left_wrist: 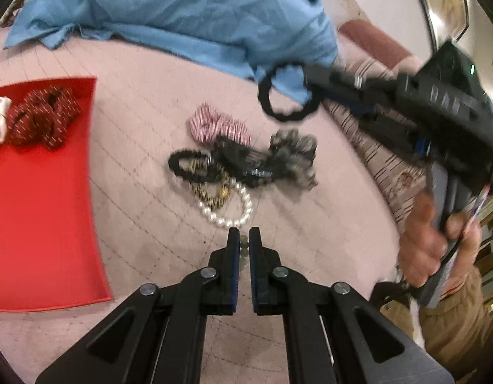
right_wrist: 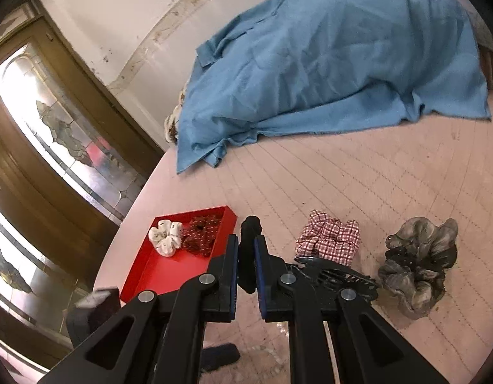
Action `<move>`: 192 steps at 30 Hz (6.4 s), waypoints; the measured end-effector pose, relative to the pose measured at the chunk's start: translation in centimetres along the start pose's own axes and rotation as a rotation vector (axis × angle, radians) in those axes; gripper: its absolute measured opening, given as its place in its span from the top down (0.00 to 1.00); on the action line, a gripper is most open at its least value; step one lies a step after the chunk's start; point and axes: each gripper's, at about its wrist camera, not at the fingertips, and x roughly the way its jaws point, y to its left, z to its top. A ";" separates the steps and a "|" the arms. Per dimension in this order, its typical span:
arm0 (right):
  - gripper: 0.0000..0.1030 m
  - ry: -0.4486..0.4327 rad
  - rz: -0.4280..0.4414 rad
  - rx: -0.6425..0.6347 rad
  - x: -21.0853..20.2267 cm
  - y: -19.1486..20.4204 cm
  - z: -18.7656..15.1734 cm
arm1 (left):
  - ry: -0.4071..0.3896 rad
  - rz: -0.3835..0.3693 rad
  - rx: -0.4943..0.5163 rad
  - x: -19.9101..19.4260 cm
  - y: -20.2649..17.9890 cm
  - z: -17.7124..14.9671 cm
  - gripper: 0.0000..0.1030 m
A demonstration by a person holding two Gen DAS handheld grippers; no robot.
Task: Organize jewelry
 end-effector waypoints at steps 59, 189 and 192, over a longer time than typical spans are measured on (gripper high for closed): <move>0.57 0.335 -0.064 -0.193 15.0 12.2 -9.8 | -0.337 0.563 -0.404 -16.0 14.9 0.9 0.57; 0.85 -0.104 -0.174 0.106 -7.0 -12.1 -8.0 | -0.138 0.668 0.291 -0.9 -13.2 1.9 0.90; 0.85 -0.094 -0.191 0.087 -7.1 -11.4 -9.0 | -0.156 0.679 0.274 -2.0 -12.1 1.7 0.90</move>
